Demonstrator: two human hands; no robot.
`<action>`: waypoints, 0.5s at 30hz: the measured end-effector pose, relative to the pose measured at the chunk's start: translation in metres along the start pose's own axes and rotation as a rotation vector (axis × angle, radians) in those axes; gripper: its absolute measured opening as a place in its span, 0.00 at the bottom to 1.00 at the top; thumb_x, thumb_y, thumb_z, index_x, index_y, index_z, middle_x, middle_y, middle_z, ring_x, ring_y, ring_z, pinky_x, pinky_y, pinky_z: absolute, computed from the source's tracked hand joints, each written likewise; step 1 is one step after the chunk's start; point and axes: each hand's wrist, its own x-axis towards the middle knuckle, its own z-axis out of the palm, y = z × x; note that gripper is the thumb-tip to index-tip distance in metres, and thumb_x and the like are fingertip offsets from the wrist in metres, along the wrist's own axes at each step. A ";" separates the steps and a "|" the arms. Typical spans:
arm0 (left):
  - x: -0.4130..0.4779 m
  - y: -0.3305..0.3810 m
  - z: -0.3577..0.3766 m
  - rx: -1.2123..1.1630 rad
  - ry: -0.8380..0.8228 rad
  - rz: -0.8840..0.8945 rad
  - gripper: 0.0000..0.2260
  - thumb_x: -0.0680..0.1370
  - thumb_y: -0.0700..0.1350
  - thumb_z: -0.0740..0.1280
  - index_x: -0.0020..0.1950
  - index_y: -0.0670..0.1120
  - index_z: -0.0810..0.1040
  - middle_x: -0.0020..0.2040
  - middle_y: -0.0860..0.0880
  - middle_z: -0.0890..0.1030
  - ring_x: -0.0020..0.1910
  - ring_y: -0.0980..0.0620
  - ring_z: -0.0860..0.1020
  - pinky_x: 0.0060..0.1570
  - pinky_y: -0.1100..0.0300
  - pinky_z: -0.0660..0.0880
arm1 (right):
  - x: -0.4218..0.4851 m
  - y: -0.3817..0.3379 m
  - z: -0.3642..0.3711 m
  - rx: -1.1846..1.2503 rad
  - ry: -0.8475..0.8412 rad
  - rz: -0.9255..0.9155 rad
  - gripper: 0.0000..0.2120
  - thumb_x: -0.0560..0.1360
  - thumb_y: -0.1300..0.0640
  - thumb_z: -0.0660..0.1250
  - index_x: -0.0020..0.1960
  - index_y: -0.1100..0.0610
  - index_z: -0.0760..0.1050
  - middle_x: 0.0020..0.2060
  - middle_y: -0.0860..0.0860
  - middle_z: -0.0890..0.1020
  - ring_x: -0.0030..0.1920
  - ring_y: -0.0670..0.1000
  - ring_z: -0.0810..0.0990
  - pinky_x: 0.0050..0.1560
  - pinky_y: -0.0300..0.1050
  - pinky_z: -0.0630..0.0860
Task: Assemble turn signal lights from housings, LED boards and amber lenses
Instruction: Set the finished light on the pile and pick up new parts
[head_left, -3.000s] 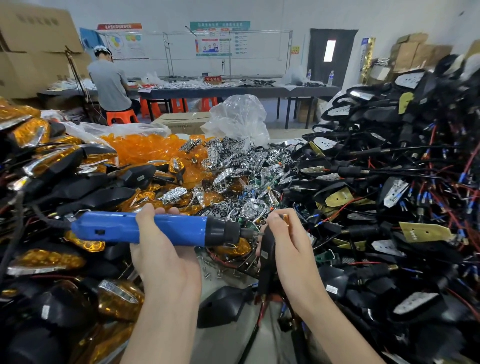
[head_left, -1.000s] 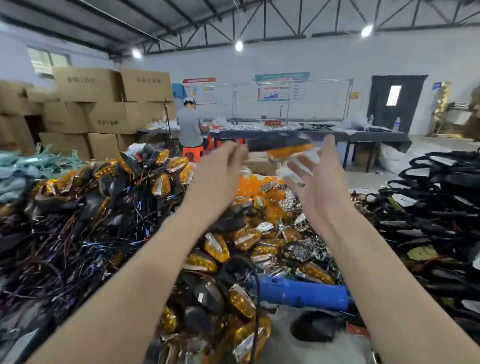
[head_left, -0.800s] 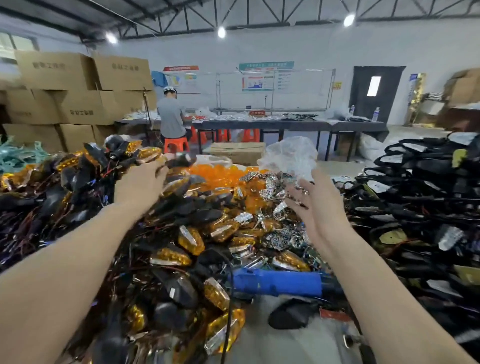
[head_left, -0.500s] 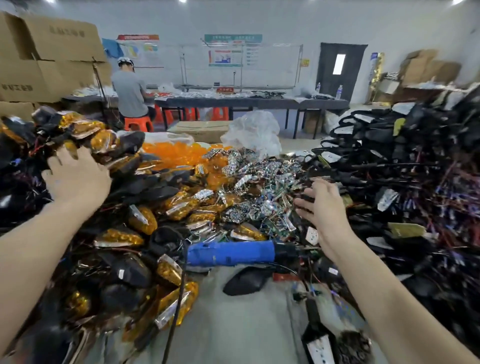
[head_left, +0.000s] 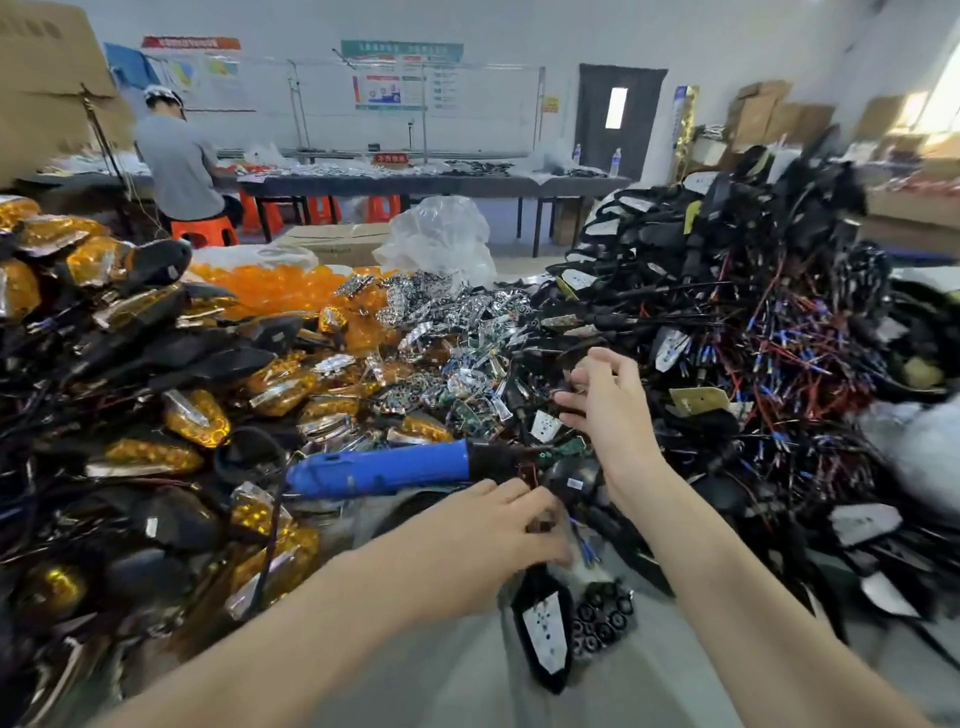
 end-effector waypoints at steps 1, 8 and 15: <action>-0.001 0.001 0.004 0.023 -0.003 0.032 0.26 0.71 0.37 0.69 0.66 0.55 0.72 0.68 0.46 0.69 0.60 0.47 0.69 0.56 0.53 0.72 | -0.001 0.002 -0.003 -0.009 -0.003 -0.004 0.10 0.84 0.56 0.56 0.64 0.50 0.69 0.51 0.50 0.78 0.43 0.47 0.81 0.40 0.40 0.78; 0.003 -0.004 0.016 0.074 0.060 0.081 0.18 0.79 0.41 0.62 0.68 0.56 0.73 0.67 0.54 0.74 0.67 0.49 0.70 0.62 0.54 0.71 | -0.004 0.004 -0.011 0.032 -0.030 -0.024 0.11 0.85 0.56 0.56 0.65 0.50 0.69 0.51 0.50 0.78 0.43 0.47 0.81 0.38 0.36 0.79; 0.024 -0.015 -0.035 -0.671 0.641 -0.411 0.08 0.82 0.46 0.64 0.61 0.52 0.75 0.55 0.63 0.78 0.59 0.65 0.73 0.63 0.63 0.69 | 0.000 -0.026 -0.016 0.270 -0.099 -0.062 0.11 0.86 0.57 0.56 0.58 0.53 0.77 0.37 0.47 0.86 0.36 0.46 0.84 0.35 0.38 0.80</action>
